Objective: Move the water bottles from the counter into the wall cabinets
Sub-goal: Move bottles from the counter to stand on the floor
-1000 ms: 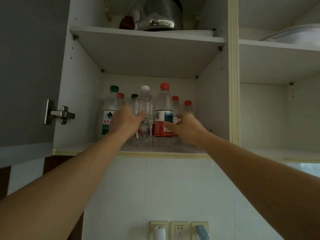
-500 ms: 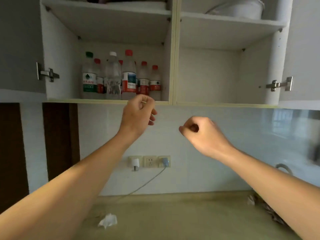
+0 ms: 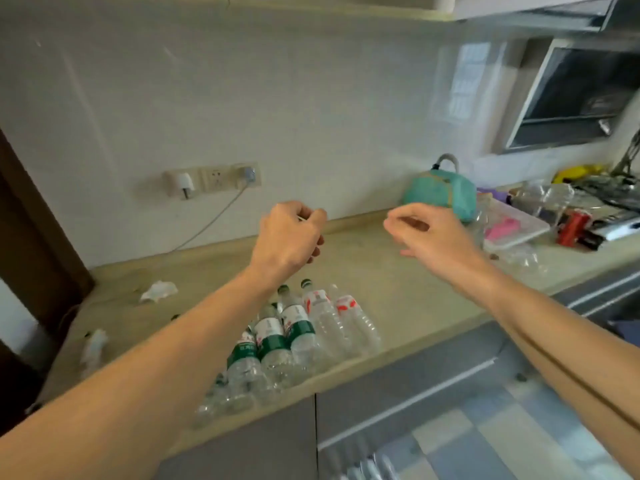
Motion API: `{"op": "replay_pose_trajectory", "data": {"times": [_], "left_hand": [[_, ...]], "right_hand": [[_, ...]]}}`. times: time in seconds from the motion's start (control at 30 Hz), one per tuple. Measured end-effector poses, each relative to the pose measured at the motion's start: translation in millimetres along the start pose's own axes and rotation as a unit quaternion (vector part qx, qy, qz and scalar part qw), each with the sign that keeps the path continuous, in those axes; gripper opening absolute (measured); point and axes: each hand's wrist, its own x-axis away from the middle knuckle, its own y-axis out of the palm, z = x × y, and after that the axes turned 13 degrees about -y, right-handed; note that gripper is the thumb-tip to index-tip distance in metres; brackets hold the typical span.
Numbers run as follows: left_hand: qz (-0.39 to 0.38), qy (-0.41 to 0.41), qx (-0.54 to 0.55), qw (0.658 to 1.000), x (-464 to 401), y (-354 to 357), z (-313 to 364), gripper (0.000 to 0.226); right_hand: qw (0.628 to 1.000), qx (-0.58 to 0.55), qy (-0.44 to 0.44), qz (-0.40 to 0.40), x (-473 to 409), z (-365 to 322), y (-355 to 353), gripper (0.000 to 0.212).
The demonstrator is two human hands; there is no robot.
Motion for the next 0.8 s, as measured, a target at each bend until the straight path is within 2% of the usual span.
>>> {"op": "replay_pose_trajectory", "data": {"times": [0.07, 0.13, 0.23, 0.4, 0.7, 0.8], "left_hand": [[-0.041, -0.034, -0.010, 0.999, 11, 22, -30, 0.024], [-0.081, -0.066, -0.018, 0.994, 21, 41, -62, 0.025], [-0.127, -0.092, -0.031, 0.987, 36, 64, -105, 0.026], [-0.174, -0.138, -0.088, 0.971, 70, 107, -183, 0.024], [-0.180, -0.287, -0.136, 0.931, 94, 243, -329, 0.026], [-0.158, -0.332, -0.133, 0.920, 86, 287, -389, 0.026]], "right_hand": [[0.998, -0.008, 0.065, 0.011, 36, 26, 7, 0.004], [0.992, -0.005, 0.124, 0.009, 69, 51, 18, 0.008], [0.985, -0.018, 0.169, 0.003, 113, 81, 34, 0.011], [0.966, -0.024, 0.251, -0.054, 178, 151, 59, 0.018], [0.916, -0.021, 0.380, -0.128, 279, 323, 65, 0.027], [0.900, -0.011, 0.400, -0.175, 310, 390, 74, 0.033]]}}
